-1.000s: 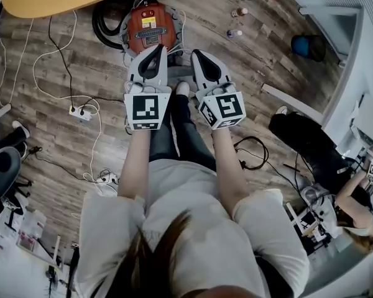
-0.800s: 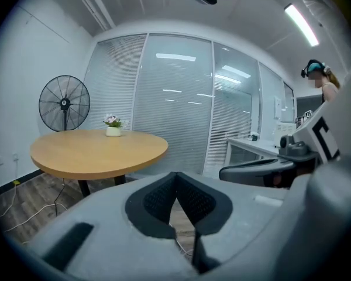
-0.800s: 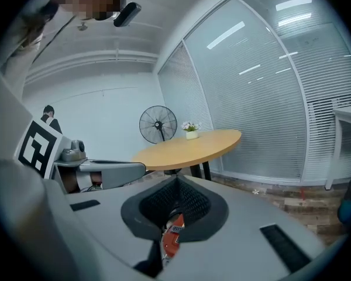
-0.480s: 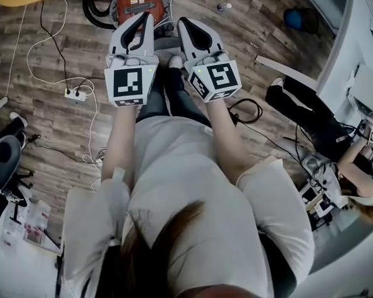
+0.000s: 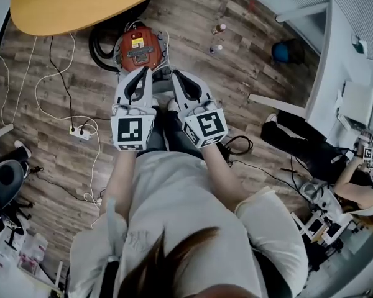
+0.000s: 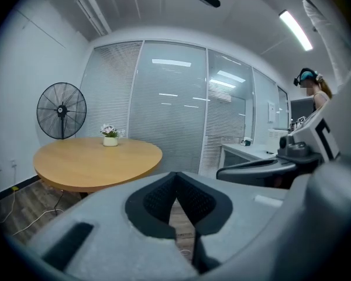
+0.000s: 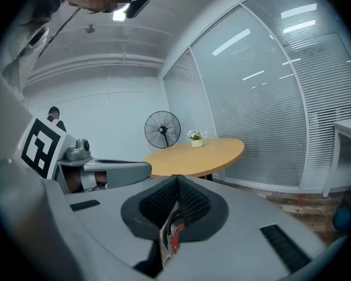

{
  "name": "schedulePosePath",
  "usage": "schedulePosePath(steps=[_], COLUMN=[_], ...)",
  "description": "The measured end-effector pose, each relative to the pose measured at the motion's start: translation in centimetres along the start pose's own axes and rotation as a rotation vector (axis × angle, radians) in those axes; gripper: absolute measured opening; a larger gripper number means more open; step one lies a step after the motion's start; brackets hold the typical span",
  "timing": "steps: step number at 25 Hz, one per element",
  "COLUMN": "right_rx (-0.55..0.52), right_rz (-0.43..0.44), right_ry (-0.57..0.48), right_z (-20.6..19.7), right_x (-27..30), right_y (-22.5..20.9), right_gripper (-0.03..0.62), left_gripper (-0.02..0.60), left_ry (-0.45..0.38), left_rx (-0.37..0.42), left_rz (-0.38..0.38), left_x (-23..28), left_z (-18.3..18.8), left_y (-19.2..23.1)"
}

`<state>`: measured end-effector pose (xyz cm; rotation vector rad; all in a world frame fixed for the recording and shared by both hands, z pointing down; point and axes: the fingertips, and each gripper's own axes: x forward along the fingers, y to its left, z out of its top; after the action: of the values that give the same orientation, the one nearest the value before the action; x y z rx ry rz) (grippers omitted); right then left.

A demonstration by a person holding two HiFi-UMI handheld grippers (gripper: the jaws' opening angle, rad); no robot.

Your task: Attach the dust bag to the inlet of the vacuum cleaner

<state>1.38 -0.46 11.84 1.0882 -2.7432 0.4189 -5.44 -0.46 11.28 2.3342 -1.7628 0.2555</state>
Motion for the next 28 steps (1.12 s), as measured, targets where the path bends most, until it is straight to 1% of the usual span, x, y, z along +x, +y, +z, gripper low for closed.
schedulePosePath(steps=[3,7,10,12,14,16,18,23,26,28], right_rx=[0.014,-0.027,0.003,0.019,0.019,0.014,0.009,0.009,0.001,0.003], right_rz=[-0.038,-0.057,-0.090,-0.097,-0.099,-0.099,-0.098,-0.101,-0.099,-0.104], right_ry=[0.004,-0.014,-0.025,-0.021,-0.021,-0.028,-0.037,-0.048,-0.063,-0.065], right_z=[0.0,0.5,0.1,-0.3,-0.4,-0.2,0.1,0.3,0.9,0.8], right_x=[-1.1,-2.1,-2.5,-2.7,-2.8,-2.7,-2.7,-2.7,-2.3,-2.5], right_y=[-0.5,-1.4,-2.0,-1.9,-1.8,-1.9,-1.8,-1.2,-1.6,-1.7], right_gripper=[0.005,0.005,0.005,0.005,0.005,0.005,0.005,0.005,0.005,0.004], left_gripper=[0.016,0.017,0.017,0.017,0.017,0.017,0.017,0.017,0.017,0.017], left_ry=[0.021,0.025,0.035,0.044,0.045,0.042,0.043,0.041,0.030,0.039], left_rx=[-0.011,-0.029,-0.034,-0.030,-0.023,-0.005,0.012,0.001,0.028,0.035], left_rz=[-0.001,0.025,0.029,0.008,-0.034,-0.074,-0.095,-0.084,-0.075,-0.074], left_x=[-0.8,-1.2,-1.4,-1.4,-1.2,-0.8,-0.7,-1.1,-0.6,-0.9], left_z=[-0.4,-0.9,-1.9,-2.2,-2.3,-2.4,-2.5,-2.5,-2.0,-2.4], left_y=[0.0,0.0,-0.4,-1.2,-2.2,-3.1,-3.7,-3.9,-3.8,-3.9])
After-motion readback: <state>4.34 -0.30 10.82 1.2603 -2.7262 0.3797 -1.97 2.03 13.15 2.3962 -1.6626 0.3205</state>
